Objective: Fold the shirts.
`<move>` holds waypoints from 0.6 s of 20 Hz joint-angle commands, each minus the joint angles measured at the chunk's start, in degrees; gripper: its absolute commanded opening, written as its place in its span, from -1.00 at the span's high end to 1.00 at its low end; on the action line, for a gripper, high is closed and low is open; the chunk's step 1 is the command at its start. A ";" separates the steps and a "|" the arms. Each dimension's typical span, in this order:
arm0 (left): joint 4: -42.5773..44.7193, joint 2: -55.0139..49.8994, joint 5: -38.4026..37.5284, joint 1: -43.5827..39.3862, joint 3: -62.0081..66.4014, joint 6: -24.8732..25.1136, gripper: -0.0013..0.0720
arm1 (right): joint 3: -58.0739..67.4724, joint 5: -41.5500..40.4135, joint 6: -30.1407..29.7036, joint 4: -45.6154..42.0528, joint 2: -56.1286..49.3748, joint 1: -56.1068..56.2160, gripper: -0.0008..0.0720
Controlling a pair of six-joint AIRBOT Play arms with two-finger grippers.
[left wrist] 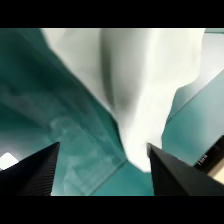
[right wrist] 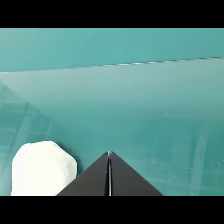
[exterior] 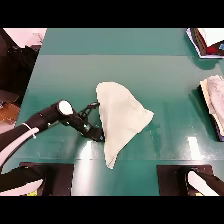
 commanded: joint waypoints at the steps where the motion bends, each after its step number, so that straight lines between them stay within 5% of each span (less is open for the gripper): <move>1: -2.99 0.31 8.57 -7.28 -2.05 -0.13 -0.79 | 0.07 0.42 0.02 0.04 -0.04 0.02 0.93; 3: -2.99 0.31 10.58 -8.59 -2.05 -1.86 -0.79 | 0.07 0.85 0.02 0.04 -0.02 0.02 0.93; 4: -2.89 0.33 10.64 -8.55 -2.03 -2.93 -0.54 | 0.07 1.07 0.02 0.04 -0.02 0.02 0.94; 6: -2.75 0.33 10.49 -8.44 -1.90 -2.80 0.90 | 0.07 1.22 0.02 0.04 -0.02 0.02 0.93; 12: 6.78 8.66 -4.63 2.80 13.90 -2.91 0.90 | 0.07 2.97 0.02 0.07 -0.04 0.04 0.93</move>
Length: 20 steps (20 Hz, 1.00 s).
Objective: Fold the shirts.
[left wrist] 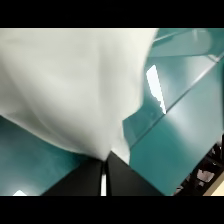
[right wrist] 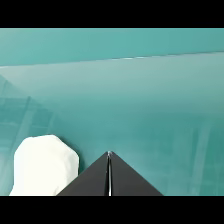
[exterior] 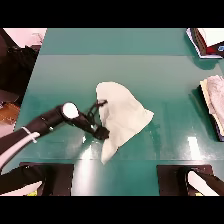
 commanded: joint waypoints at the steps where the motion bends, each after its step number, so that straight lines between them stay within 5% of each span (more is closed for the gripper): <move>1: 8.04 7.48 -8.50 8.94 11.43 -0.13 0.90 | 0.04 2.36 0.00 0.02 -0.07 0.11 0.93; 4: 15.21 14.64 -8.76 18.23 21.86 -0.13 0.89 | 0.07 4.61 0.00 0.07 -1.57 2.67 0.92; 7: 20.04 17.40 -9.01 23.12 26.71 -0.13 0.89 | 0.04 6.60 0.02 0.02 -7.23 9.77 -0.05; 12: 26.82 17.44 -13.29 23.63 26.45 -0.13 0.89 | 0.07 3.19 0.00 0.02 -22.67 25.35 -0.14; 13: 27.52 17.44 -14.16 23.63 26.45 -0.13 0.89 | 0.07 0.83 0.00 0.07 -26.36 27.74 -0.67; 14: 27.63 17.44 -14.99 23.63 26.45 -0.13 0.89 | 0.07 -1.38 0.00 0.35 -29.55 29.53 -1.00; 20: 27.47 17.44 -16.50 23.63 26.45 -0.17 0.89 | 0.55 -8.52 -0.02 16.55 -45.53 33.27 -0.85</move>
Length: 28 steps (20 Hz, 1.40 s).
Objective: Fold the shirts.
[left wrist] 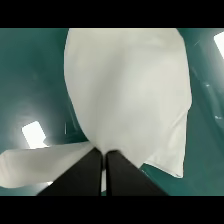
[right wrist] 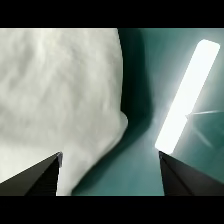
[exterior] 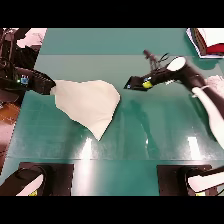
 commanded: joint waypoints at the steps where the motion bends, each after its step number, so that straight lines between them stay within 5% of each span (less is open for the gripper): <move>1: 0.50 0.07 -0.85 0.07 0.09 0.00 0.89 | 1.36 -3.06 -0.04 8.92 -9.01 2.49 -0.85; 3: 0.50 0.07 -0.87 0.07 0.09 0.00 0.89 | 4.33 -2.71 -0.04 9.01 -12.44 3.63 -0.81; 4: 0.46 0.07 -0.87 0.07 0.09 0.00 0.89 | 6.27 -2.67 -0.04 9.01 -13.75 4.28 -0.60; 7: 0.07 0.07 -0.92 0.07 0.09 0.00 0.89 | 11.21 -3.13 -0.98 7.41 -15.58 5.73 0.67; 8: -0.11 0.07 -0.92 0.07 0.09 0.00 0.89 | 12.70 -2.86 -1.86 5.88 -15.58 5.73 0.94; 15: 1.09 0.20 1.44 0.07 17.25 0.02 0.90 | 20.96 4.13 -0.35 -13.20 1.95 -3.06 0.94; 19: -8.52 0.20 4.70 0.07 31.32 0.09 0.89 | 24.57 11.45 -0.35 -16.59 19.32 -9.55 0.94; 23: -19.41 0.02 6.51 0.07 34.01 2.05 0.90 | 26.01 13.25 0.94 -24.90 33.20 -10.43 0.94; 28: -17.49 -5.75 2.93 0.07 33.59 1.99 0.90 | 25.97 19.12 5.57 -32.65 39.87 -7.19 0.94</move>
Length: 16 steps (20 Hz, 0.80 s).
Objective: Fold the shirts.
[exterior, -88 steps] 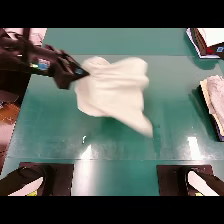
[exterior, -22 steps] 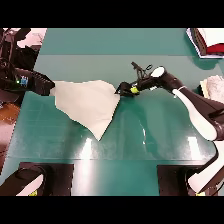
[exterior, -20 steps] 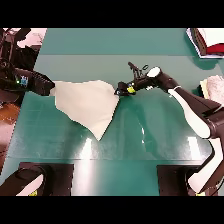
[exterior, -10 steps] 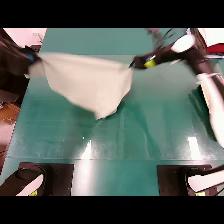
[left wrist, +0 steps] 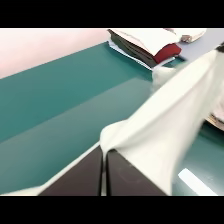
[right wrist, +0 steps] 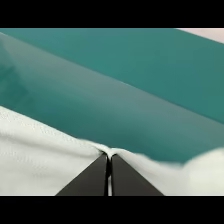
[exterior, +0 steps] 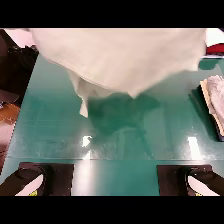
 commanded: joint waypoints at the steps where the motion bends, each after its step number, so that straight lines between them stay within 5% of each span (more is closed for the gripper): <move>1: -0.81 -5.49 -3.52 0.04 0.00 0.33 0.90 | -0.52 6.27 3.17 -4.44 3.67 2.54 0.94; 6: 5.49 -18.38 -10.95 0.04 -4.07 0.33 0.89 | -19.85 4.52 5.18 -4.46 3.30 9.51 0.94; 12: 20.52 -31.95 -6.36 0.07 -10.91 -3.54 0.89 | -47.78 -17.92 6.88 -0.17 3.28 17.33 0.94; 13: 21.14 -33.40 -5.46 0.07 -10.91 -4.44 0.38 | -50.03 -21.31 7.26 1.31 3.28 17.97 0.94; 14: 21.16 -34.10 -4.74 0.07 -10.86 -4.81 -0.58 | -51.78 -24.48 7.45 3.23 3.28 18.27 0.94; 15: 21.33 -34.27 -3.87 0.07 -10.84 -5.60 -0.89 | -52.85 -26.84 7.48 4.94 3.28 18.18 0.93; 16: 21.55 -34.25 -3.91 0.07 -10.45 -5.90 -0.68 | -53.16 -28.39 8.02 5.14 3.28 17.97 0.90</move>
